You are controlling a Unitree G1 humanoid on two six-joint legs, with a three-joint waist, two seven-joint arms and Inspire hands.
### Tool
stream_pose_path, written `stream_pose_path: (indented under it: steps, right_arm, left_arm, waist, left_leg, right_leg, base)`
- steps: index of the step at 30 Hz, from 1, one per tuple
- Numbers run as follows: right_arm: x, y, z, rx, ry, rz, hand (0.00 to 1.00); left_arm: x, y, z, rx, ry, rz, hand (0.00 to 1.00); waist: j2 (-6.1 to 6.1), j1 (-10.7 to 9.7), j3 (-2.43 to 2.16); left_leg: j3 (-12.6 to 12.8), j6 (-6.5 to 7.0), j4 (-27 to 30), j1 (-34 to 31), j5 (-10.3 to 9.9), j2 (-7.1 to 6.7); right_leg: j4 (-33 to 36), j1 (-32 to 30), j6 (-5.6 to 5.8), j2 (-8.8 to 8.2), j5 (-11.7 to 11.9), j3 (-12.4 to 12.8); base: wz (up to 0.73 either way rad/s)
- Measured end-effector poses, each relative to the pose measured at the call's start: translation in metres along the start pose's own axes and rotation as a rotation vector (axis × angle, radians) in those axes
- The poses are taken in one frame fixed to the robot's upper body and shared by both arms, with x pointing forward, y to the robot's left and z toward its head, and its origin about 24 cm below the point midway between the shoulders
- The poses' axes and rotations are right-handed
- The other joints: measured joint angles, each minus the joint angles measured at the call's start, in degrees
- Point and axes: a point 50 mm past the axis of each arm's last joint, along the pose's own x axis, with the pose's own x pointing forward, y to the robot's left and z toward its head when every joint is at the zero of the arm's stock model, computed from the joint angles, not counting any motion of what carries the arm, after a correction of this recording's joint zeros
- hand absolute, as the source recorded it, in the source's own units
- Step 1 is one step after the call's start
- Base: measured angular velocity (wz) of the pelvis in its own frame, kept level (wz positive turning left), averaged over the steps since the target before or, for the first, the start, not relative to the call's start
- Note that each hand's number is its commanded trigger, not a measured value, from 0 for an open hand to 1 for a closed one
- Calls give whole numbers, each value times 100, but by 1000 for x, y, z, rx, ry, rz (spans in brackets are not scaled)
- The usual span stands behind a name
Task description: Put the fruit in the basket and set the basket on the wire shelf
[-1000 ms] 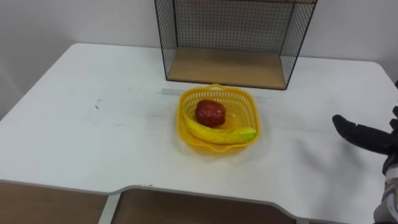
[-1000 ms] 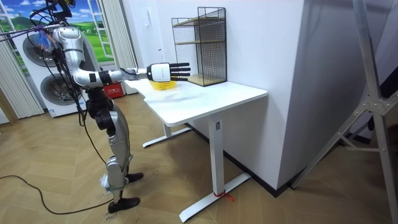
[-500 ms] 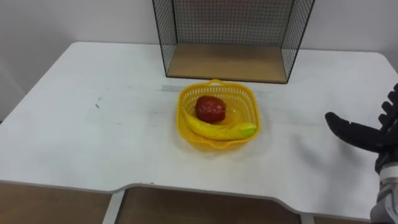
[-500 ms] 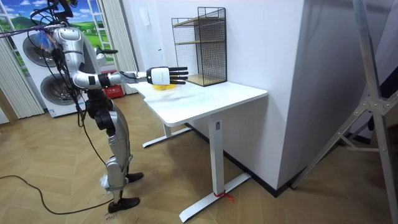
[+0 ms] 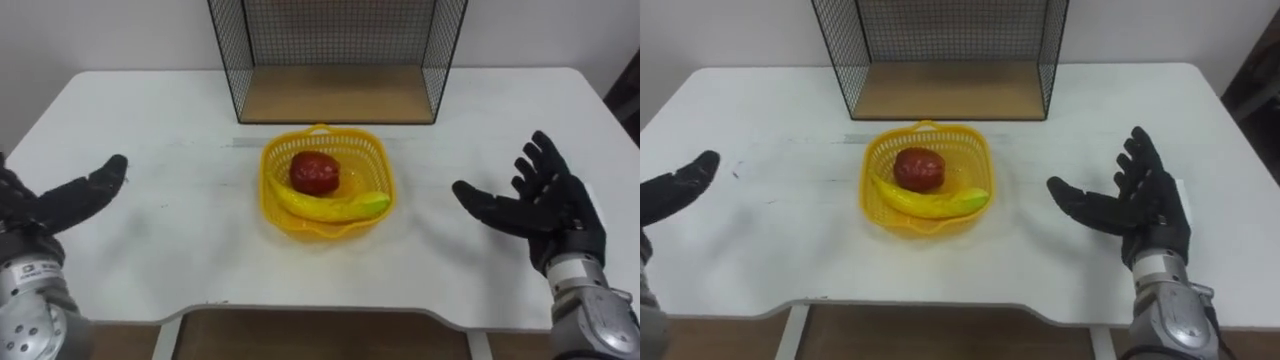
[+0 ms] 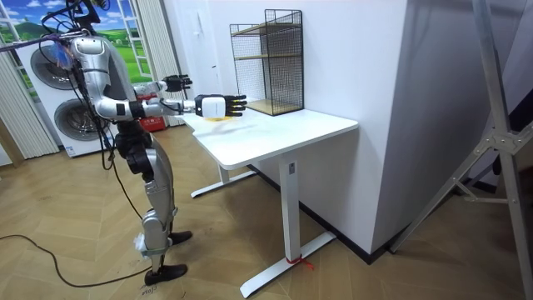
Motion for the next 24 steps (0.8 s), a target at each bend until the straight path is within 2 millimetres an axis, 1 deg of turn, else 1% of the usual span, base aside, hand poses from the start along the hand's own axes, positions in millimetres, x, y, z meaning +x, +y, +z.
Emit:
stream_pose_path:
  steps: [2,3,4,6,8,13,15,18,24]
  right_arm:
    - [0,3,-2,10,6,17,0]
    - [0,6,-4,12,13,31,0]
    - [0,7,-5,12,18,39,0]
    - [1,11,-14,16,54,61,0]
    - [2,14,-16,24,62,72,0]
    - [9,20,-12,36,42,100,0]
    - [11,23,-10,48,36,108,0]
    - [12,32,-11,85,37,135,0]
    - [11,37,-13,127,40,165,0]
  left_arm:
    - [-3,-8,-5,-22,24,-51,0]
    - [-4,-12,-10,-21,41,-86,0]
    - [-4,-14,-11,-19,50,-100,0]
    - [-5,-17,-19,-11,83,-146,0]
    - [-6,-19,-23,-6,106,-174,0]
    - [-6,-23,-28,-12,128,-223,0]
    - [-5,-26,-35,-21,155,-231,0]
    - [-7,-32,-41,-26,184,-255,0]
    - [-9,-38,-45,-38,202,-287,0]
  waist:
    - [-30,-11,-1]
    - [-49,-19,-9]
    - [-56,-26,-9]
    - [-118,-55,-35]
    - [-143,-55,-35]
    - [-144,-132,-35]
    - [-148,-145,-27]
    - [-151,-180,-25]
    - [-149,-187,-25]
  left_leg:
    - [45,0,-1,-6,0,11]
    - [73,1,9,-16,1,21]
    - [85,1,10,-16,1,25]
    - [157,0,8,-6,0,54]
    - [199,-2,5,-6,-1,75]
    - [226,-3,3,11,-2,89]
    - [230,-3,-4,75,-1,89]
    - [228,-3,6,82,-1,89]
    - [229,-3,14,52,-1,89]
  right_leg:
    - [14,-37,0,1,0,46]
    - [30,-71,-3,3,2,72]
    - [31,-75,-6,4,5,79]
    - [39,-88,-13,18,10,141]
    - [42,-101,-22,33,20,189]
    - [91,-130,-27,44,33,242]
    - [93,-105,-27,45,33,260]
    - [92,-95,-27,47,33,260]
    - [92,-124,-27,47,33,261]
  base:
    - [-14]
    - [-14]
    - [-12]
    - [-12]
    - [-12]
    - [-6]
    - [-4]
    - [0]
    - [0]
